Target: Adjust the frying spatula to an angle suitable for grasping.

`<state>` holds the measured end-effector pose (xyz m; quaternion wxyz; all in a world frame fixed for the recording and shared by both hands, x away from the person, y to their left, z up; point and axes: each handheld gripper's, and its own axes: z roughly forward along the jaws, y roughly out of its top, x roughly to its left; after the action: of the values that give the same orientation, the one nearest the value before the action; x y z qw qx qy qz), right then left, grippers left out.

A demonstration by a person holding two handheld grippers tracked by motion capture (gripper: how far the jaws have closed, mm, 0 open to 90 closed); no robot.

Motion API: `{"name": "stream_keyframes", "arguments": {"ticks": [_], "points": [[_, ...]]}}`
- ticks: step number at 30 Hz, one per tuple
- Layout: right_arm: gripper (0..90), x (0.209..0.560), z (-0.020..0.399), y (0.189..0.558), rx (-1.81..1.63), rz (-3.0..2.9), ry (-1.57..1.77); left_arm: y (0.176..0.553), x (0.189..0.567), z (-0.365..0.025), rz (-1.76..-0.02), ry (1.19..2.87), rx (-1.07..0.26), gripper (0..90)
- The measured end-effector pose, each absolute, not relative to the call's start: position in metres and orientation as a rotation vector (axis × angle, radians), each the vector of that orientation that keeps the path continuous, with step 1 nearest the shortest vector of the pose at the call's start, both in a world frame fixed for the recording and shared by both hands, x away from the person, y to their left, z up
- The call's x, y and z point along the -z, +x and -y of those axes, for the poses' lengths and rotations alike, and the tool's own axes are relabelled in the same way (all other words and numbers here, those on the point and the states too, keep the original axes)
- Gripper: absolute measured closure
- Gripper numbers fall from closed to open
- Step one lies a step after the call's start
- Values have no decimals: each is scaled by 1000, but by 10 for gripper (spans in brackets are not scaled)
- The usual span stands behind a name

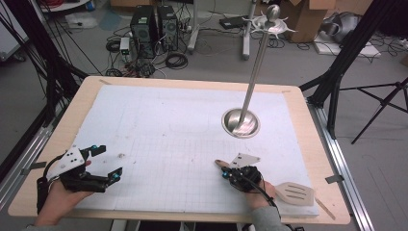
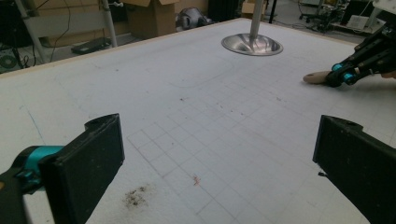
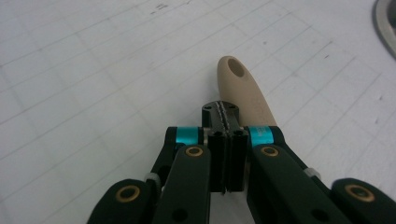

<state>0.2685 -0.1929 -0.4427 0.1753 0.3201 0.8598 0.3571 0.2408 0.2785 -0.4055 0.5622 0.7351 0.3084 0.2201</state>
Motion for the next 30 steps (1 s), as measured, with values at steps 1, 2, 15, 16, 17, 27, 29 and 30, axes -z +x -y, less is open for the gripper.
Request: {"name": "stream_keyframes", "arguments": {"ticks": [1,2,15,16,17,27,29,30], "points": [[900,443,192,271,-1007,-2430,917,241,405,-278,-725,1730,-519,24],[900,443,192,273,-1009,-2420,916,241,405,-279,-725,1730,-521,24],[900,444,185,299,-959,-2312,1044,240,406,-279,-727,1730,-517,24],[900,444,186,300,-960,-2309,1048,240,406,-279,-727,1730,-517,24],[900,444,186,303,-957,-2306,1048,240,406,-279,-726,1731,-516,24],[900,444,188,317,-926,-2268,1087,237,406,-283,-736,1724,-519,24],[900,443,188,320,-918,-2257,1110,236,406,-283,-736,1723,-518,24],[900,443,188,321,-912,-2260,1109,236,406,-283,-734,1723,-517,24]]}}
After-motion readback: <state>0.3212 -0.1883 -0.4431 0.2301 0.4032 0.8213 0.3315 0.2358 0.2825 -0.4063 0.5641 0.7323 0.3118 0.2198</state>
